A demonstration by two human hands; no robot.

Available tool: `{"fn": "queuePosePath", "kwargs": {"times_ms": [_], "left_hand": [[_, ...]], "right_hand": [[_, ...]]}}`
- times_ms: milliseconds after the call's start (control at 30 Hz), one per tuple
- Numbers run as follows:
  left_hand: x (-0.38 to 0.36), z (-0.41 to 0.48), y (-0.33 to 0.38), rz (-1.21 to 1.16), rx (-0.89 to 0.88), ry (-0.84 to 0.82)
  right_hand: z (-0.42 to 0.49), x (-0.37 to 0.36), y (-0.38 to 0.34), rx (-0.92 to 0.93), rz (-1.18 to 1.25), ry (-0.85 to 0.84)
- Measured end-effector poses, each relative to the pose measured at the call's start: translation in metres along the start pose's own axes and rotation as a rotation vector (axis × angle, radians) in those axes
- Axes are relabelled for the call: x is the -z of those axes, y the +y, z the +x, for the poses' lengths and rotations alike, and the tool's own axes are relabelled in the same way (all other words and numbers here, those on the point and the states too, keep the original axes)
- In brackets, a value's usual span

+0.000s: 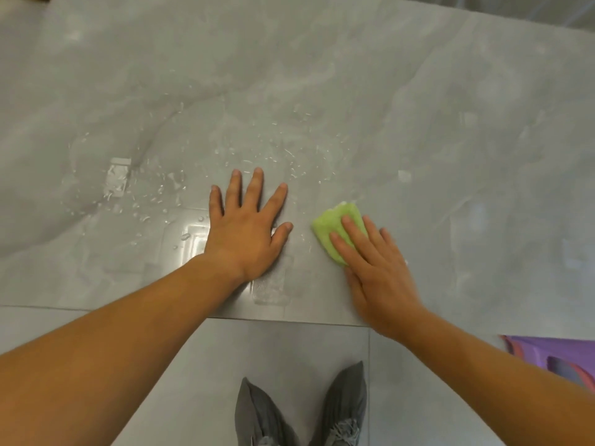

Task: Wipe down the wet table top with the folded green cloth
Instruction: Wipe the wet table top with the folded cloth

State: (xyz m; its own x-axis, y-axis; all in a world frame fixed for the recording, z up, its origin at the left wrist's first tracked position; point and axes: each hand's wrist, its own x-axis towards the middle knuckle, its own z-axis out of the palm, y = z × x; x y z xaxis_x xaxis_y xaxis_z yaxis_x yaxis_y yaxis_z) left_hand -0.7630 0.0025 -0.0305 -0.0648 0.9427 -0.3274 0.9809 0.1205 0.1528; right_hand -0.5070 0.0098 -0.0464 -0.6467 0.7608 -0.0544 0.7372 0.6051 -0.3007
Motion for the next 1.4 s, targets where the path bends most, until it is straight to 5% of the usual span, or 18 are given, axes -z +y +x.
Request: {"fn": "queuePosePath", "kwargs": {"times_ms": [100,300,533,733,967,1200,1400], "left_hand": [[0.007,0.003,0.001,0.023,0.006,-0.009],[0.014,0.009,0.003,0.026,0.007,0.010],[0.033,0.015,-0.002,0.042,-0.029,0.040],[0.043,0.055,-0.002,-0.028,0.011,0.045],[0.065,0.140,0.003,-0.059,0.058,0.047],[0.084,0.204,0.004,-0.079,0.107,0.035],[0.080,0.207,0.007,-0.036,0.138,-0.019]], "right_hand": [[0.019,0.009,0.028,0.029,-0.015,-0.031],[0.101,0.011,0.017,-0.326,0.001,0.090],[0.059,0.011,0.028,0.085,-0.047,-0.054],[0.158,0.024,0.057,-0.296,-0.026,0.071],[0.119,0.034,0.077,0.187,-0.038,-0.092],[0.236,0.049,0.115,-0.200,-0.038,0.045],[0.190,0.059,0.128,0.217,-0.016,-0.118]]}}
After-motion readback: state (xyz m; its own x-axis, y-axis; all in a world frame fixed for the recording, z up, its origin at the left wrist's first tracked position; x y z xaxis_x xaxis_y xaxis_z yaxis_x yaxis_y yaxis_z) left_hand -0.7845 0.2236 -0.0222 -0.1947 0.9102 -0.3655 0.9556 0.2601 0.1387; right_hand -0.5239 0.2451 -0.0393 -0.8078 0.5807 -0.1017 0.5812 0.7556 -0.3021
